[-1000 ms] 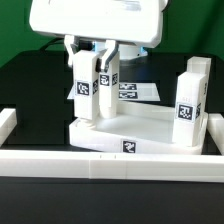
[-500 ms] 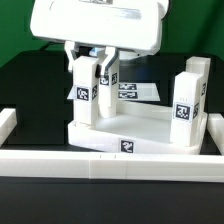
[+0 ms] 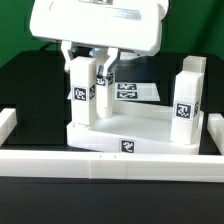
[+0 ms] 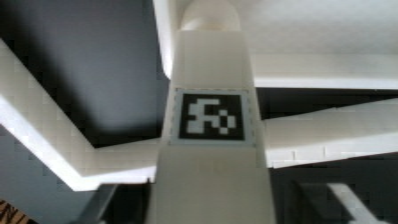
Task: Assemble desk
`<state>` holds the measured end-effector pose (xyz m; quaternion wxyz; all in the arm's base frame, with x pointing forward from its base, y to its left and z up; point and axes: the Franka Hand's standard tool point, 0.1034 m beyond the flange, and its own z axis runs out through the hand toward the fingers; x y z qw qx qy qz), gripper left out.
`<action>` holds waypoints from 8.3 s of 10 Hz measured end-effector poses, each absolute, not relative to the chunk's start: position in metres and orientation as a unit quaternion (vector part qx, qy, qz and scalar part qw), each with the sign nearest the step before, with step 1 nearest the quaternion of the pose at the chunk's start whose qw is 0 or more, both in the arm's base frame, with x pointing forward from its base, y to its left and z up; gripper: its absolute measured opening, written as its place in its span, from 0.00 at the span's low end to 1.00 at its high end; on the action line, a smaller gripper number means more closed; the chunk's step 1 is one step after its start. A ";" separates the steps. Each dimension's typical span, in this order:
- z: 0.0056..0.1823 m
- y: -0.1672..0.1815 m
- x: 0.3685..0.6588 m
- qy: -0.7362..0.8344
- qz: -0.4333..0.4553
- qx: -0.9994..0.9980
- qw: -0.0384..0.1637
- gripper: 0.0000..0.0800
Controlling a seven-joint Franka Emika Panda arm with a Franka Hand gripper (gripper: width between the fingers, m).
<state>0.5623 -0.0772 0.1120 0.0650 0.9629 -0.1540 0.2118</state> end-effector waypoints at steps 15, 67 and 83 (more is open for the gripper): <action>0.136 -0.080 0.562 -0.171 0.103 0.980 0.010 0.81; 0.117 -0.079 0.574 -0.267 -0.034 0.963 0.013 0.81; 0.116 -0.083 0.575 -0.068 -0.037 0.997 0.019 0.36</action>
Offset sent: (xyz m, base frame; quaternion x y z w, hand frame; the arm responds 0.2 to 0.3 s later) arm -0.0098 0.0007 0.0228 0.0120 -0.0219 0.0024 0.9997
